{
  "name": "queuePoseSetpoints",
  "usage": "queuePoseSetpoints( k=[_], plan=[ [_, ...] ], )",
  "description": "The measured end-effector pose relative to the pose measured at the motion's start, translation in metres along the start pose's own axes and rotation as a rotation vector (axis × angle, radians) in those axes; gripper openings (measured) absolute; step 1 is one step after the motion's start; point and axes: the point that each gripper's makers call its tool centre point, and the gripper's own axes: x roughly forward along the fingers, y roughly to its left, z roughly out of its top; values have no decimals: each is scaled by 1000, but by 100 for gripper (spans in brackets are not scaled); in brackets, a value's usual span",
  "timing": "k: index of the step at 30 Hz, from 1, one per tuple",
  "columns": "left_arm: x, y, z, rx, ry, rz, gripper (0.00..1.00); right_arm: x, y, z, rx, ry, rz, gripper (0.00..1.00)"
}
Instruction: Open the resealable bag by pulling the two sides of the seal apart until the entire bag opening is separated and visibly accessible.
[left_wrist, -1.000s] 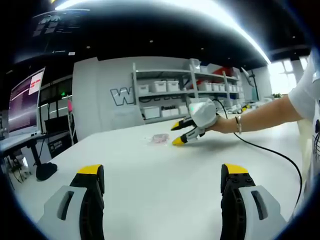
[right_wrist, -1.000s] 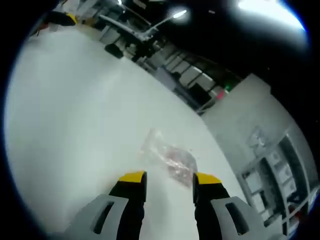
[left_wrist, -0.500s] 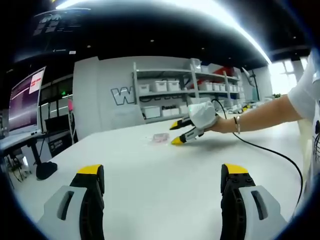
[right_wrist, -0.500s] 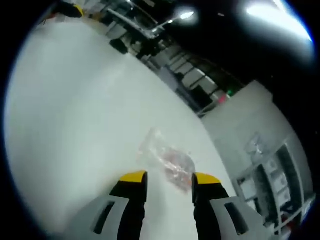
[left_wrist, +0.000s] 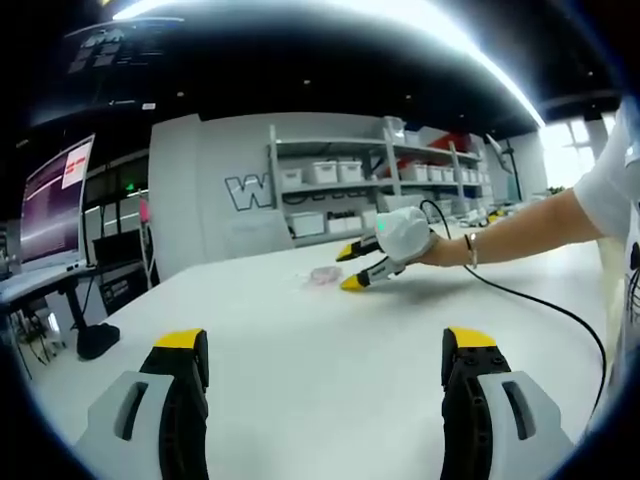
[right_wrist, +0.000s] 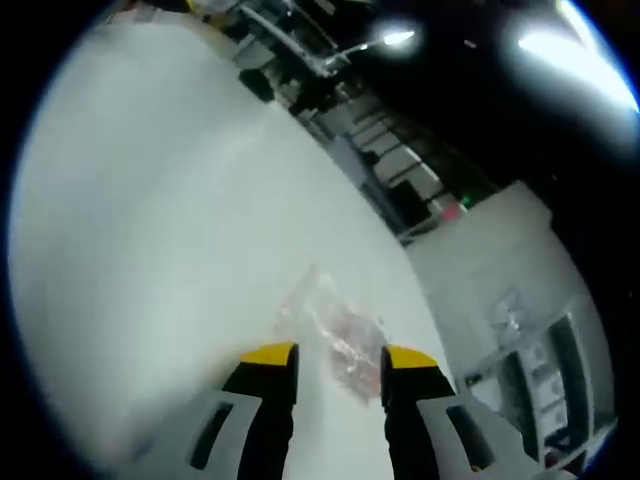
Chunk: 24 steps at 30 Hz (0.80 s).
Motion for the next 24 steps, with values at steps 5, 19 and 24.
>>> queuePoseSetpoints(
  k=[5, 19, 24],
  plan=[
    [-1, 1, 0, -1, -1, 3, 96, 2, 9, 8, -51, -29, 21, 22],
    [-1, -1, -2, -2, 2, 2, 96, 9, 26, 17, -111, -65, 58, 0],
    [-1, -2, -2, -2, 0, 3, 96, 3, 16, 24, -18, -103, 22, 0]
  ],
)
